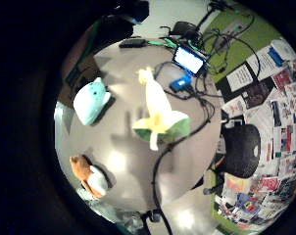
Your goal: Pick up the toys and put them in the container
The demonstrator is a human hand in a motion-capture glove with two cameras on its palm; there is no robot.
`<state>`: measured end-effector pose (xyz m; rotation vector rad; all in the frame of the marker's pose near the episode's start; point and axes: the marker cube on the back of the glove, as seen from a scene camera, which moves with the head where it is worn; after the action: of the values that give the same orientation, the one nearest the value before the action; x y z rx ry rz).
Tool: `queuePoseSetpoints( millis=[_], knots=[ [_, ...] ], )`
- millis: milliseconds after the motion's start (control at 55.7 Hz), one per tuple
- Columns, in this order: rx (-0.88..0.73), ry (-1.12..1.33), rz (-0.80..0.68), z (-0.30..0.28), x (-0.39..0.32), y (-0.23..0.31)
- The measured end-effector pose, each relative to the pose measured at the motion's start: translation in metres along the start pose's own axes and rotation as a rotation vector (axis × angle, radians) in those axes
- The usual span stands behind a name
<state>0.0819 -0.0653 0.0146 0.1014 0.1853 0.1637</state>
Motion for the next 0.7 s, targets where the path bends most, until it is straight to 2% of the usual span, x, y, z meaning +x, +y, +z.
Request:
queuePoseSetpoints(
  millis=[144, 233, 341, 467, 700],
  knots=[
    [-0.023, 0.053, 0.147, 0.028, 0.038, -0.017],
    [0.007, 0.037, 0.319, 0.058, 0.049, -0.022],
    [-0.147, 0.029, 0.448, 0.091, 0.055, -0.025],
    [-0.172, 0.068, 0.515, 0.124, 0.060, -0.027],
    [0.003, 0.150, 0.502, 0.146, 0.063, -0.028]
  ],
)
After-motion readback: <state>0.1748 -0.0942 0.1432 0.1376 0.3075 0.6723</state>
